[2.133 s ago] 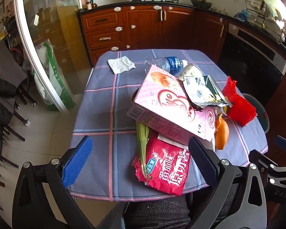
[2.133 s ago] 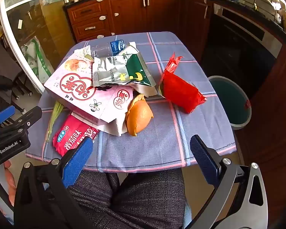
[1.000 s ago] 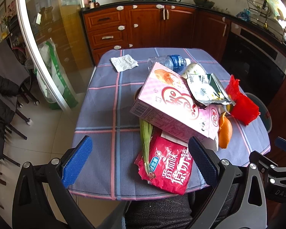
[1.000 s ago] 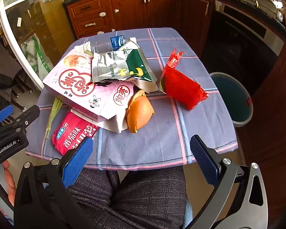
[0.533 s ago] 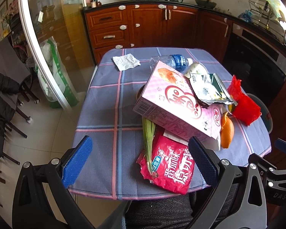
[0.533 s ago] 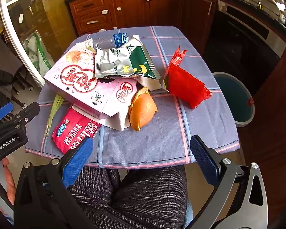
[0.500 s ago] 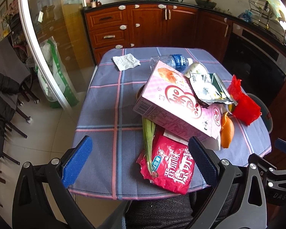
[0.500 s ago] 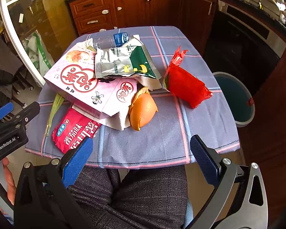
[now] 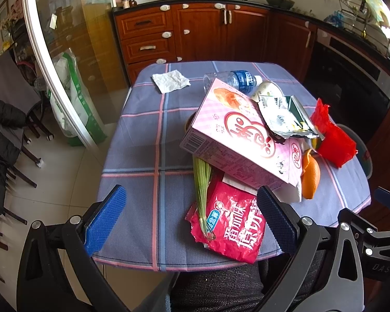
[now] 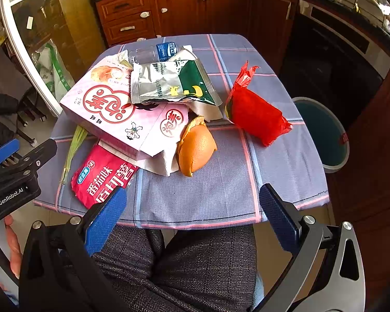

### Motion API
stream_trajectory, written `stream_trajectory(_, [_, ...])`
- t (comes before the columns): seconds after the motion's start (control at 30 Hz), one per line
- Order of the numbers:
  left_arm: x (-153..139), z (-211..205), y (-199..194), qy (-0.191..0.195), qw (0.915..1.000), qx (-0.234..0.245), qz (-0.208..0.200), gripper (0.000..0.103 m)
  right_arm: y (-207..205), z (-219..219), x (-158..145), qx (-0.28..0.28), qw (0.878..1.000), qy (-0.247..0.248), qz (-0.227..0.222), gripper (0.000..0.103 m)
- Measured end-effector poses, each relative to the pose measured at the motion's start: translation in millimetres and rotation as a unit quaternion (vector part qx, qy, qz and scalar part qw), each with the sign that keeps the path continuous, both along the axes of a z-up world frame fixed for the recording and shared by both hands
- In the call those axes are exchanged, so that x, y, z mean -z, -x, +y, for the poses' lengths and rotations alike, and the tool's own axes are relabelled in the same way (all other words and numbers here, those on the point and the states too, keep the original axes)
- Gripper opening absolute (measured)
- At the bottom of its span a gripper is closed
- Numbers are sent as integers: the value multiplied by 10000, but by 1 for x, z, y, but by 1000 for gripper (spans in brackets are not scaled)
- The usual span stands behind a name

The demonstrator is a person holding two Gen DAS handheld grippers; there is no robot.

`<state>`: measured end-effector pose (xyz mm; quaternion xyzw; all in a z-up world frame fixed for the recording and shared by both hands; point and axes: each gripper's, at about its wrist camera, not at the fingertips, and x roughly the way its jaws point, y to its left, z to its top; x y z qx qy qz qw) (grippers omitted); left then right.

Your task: Collect trash

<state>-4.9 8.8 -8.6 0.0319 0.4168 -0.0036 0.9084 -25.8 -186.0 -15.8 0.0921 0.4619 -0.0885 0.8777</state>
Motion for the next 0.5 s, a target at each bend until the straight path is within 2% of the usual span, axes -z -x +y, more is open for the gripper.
stream_trajectory(0.5, [5,-3,-5,-35,9999,36,100,100,-1,-3,5,-6,10000,-21,33,98])
